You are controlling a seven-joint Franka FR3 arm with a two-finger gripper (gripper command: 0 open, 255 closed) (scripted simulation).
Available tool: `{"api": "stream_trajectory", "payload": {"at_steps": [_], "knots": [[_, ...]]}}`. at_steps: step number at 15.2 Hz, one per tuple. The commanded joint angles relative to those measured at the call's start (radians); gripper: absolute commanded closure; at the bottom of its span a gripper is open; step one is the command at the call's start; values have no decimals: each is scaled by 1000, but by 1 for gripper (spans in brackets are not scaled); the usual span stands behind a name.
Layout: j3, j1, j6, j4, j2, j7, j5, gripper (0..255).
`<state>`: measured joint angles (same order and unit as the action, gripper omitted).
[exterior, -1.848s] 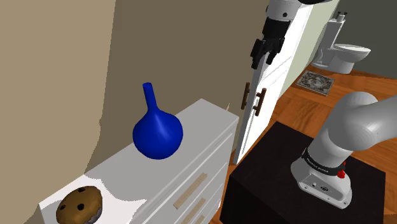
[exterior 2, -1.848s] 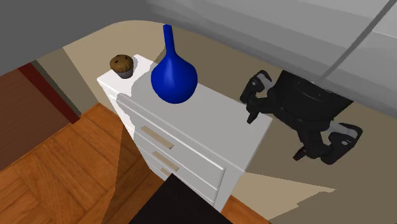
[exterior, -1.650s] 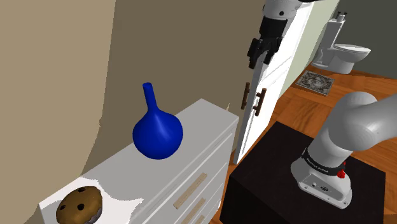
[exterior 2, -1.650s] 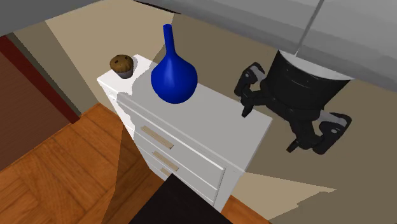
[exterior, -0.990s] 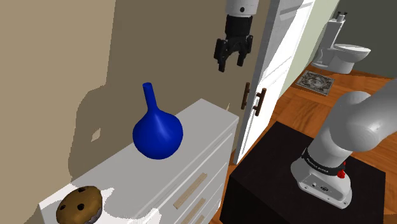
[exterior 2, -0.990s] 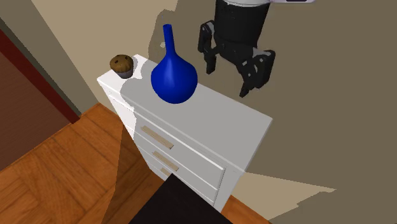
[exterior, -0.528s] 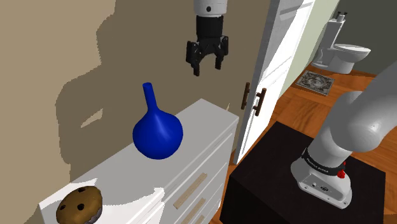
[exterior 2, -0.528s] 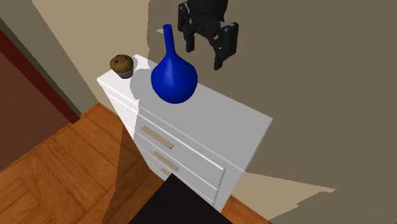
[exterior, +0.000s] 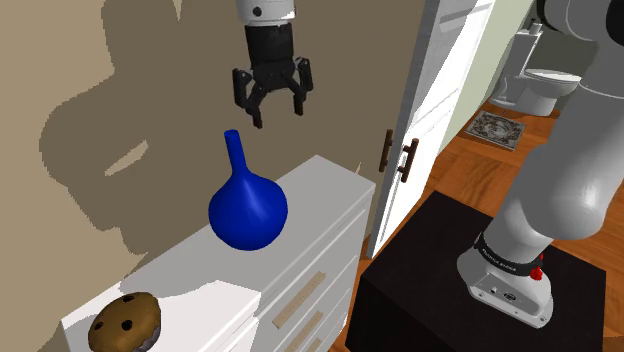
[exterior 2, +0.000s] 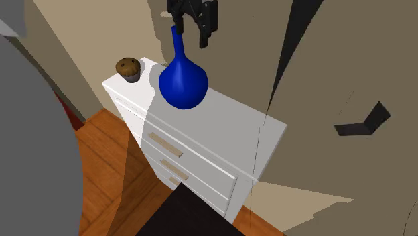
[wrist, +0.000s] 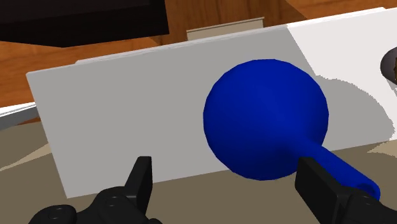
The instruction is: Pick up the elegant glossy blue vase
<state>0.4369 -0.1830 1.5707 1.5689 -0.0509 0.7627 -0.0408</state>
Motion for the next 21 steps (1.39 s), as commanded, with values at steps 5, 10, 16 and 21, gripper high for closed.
{"api": "stream_trajectory", "payload": {"at_steps": [5, 10, 16, 21], "knots": [[46, -129, -151, -418, -321, 142, 121, 0], [43, -160, -146, -463, -380, 160, 140, 0], [43, -141, -68, -358, -352, 153, 128, 0], [43, -141, -69, -359, -352, 153, 128, 255]]}}
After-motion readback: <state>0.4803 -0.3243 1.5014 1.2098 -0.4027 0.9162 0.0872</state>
